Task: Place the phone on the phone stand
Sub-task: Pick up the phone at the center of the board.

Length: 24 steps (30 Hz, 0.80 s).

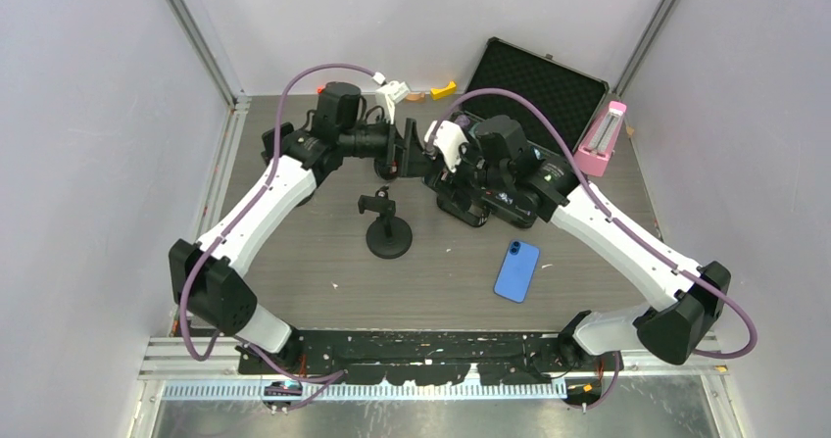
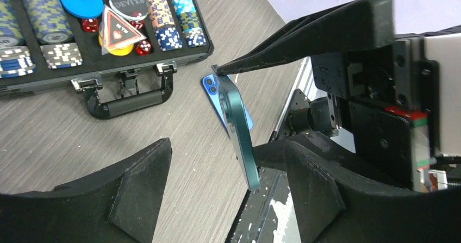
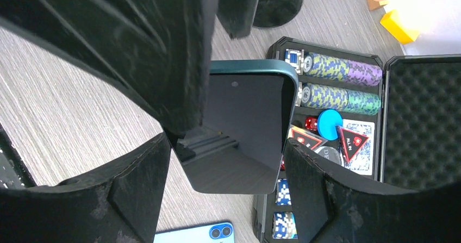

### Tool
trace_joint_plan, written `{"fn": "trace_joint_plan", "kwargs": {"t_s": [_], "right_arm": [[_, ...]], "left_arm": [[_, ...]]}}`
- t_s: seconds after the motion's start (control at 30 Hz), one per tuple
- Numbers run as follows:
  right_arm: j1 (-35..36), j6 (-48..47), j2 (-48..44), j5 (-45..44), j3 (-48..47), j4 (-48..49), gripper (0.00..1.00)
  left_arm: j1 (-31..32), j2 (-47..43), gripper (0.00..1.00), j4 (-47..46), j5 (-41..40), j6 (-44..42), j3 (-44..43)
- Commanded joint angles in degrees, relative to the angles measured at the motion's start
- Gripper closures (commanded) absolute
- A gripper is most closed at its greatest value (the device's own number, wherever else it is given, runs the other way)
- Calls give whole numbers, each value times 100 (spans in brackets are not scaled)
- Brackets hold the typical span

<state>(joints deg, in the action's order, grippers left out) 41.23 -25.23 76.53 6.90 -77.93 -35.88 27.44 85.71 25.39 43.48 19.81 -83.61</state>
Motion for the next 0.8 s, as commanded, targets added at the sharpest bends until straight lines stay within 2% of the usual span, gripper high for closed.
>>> {"fn": "trace_joint_plan", "kwargs": {"t_s": [0.0, 0.13, 0.23, 0.57, 0.73, 0.77], "right_arm": [[-11, 147, 14, -109, -393, 160, 100], [-2, 165, 95, -206, -425, 141, 100], [14, 184, 167, -329, -429, 142, 100], [25, 168, 309, -669, -343, 229, 100], [25, 229, 278, -672, -290, 271, 98], [21, 247, 262, -672, -287, 267, 97]], "left_arm": [[193, 266, 23, -210, 112, 112, -305], [364, 491, 25, -165, 36, 110, -408], [463, 629, 32, -125, -101, 105, -449], [561, 752, 72, -54, -226, 52, -490], [556, 788, 98, -60, -212, 40, -505], [560, 793, 100, -72, -204, 34, -507]]}}
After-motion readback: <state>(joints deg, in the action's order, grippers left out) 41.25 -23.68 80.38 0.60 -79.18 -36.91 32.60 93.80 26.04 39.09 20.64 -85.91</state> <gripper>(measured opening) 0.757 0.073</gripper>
